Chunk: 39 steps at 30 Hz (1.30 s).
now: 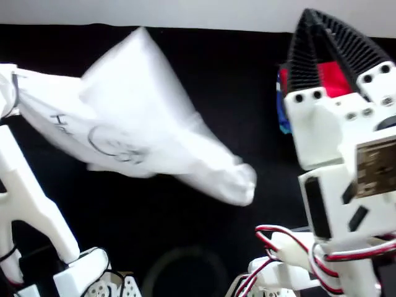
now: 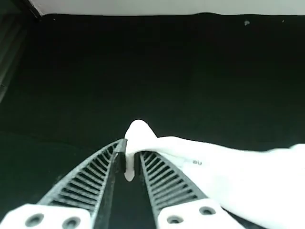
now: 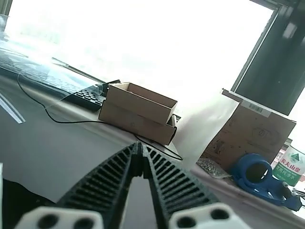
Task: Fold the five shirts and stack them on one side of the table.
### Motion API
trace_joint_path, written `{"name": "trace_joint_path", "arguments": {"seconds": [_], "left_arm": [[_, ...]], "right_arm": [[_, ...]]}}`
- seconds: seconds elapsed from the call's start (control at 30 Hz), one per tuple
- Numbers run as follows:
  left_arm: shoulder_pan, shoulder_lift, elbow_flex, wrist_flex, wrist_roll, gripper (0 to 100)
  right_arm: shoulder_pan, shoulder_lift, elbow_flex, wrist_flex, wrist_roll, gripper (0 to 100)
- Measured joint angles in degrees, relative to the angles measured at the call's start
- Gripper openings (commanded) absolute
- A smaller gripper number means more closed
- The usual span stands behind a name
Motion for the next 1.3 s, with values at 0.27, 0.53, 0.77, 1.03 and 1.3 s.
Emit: {"name": "trace_joint_path", "arguments": {"seconds": [0.27, 0.53, 0.77, 1.03, 1.3], "left_arm": [[0.79, -3.25, 2.37, -0.62, 0.00, 1], [-3.43, -3.43, 18.81, -2.90, -0.26, 1], [-10.29, 1.41, 34.29, -12.40, -4.22, 1], [-11.87, 7.38, 35.78, -13.54, -4.75, 1], [-11.87, 8.44, 36.13, -13.54, -4.75, 1]], "right_arm": [[-1.85, 7.56, 0.00, 6.59, 0.00, 0.9], [-8.53, 21.71, 15.30, 7.47, -15.38, 13.8], [-19.78, 34.37, 41.32, 7.47, -16.09, 27.0], [-29.27, 37.54, 52.84, 7.47, -13.63, 27.0], [-32.70, 38.95, 65.49, 0.44, -10.11, 27.0]]}}
